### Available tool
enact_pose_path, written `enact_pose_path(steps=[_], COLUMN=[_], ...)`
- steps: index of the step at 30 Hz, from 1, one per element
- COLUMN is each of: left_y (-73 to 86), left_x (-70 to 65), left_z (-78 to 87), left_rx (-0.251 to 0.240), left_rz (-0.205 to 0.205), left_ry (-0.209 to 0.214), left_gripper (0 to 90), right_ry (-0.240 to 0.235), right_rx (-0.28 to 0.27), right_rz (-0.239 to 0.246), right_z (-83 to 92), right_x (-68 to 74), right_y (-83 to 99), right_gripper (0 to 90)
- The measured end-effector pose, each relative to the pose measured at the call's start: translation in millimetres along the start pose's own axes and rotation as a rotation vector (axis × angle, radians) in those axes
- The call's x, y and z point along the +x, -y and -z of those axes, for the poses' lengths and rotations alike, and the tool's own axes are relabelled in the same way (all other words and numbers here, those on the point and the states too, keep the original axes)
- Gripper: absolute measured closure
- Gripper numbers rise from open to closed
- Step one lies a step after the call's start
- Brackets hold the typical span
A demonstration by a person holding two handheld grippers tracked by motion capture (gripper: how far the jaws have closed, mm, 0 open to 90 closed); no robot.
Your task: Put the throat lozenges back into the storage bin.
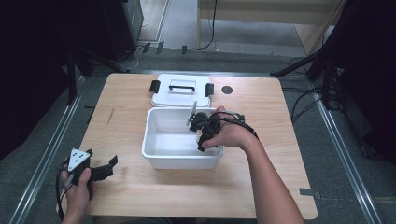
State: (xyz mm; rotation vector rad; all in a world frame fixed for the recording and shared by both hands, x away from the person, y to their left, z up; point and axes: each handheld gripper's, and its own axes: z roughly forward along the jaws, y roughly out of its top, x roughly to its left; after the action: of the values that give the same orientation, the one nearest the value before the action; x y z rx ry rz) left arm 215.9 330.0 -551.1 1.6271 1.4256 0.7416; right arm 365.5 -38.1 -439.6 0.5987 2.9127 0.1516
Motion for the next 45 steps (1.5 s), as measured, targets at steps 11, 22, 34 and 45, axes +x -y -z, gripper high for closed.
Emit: enact_pose_path(steps=[11,22,34,45], left_y=[-0.1,-0.1,-0.1,-0.2], left_x=[-0.4,-0.6,-0.7,-1.0], left_z=[-0.1,-0.2,-0.2,-0.2], left_rx=[0.001,0.002,0.001,0.003], left_rz=[0.000,-0.001,-0.008,-0.009], left_ry=[-0.001,-0.002,-0.005,-0.005], left_gripper=[0.0,0.0,0.0,0.0], right_ry=[0.008,-0.018,0.008,0.045], right_rx=[0.001,-0.128,-0.255,-0.308], right_rz=[-0.015,-0.077,-0.184,-0.279], right_z=[0.0,28.2,69.0,87.1], right_x=[1.1,-1.7,-14.6,-29.8], right_y=[1.6,11.8,37.2,71.4], right_gripper=[18.8,30.3,27.5,24.1])
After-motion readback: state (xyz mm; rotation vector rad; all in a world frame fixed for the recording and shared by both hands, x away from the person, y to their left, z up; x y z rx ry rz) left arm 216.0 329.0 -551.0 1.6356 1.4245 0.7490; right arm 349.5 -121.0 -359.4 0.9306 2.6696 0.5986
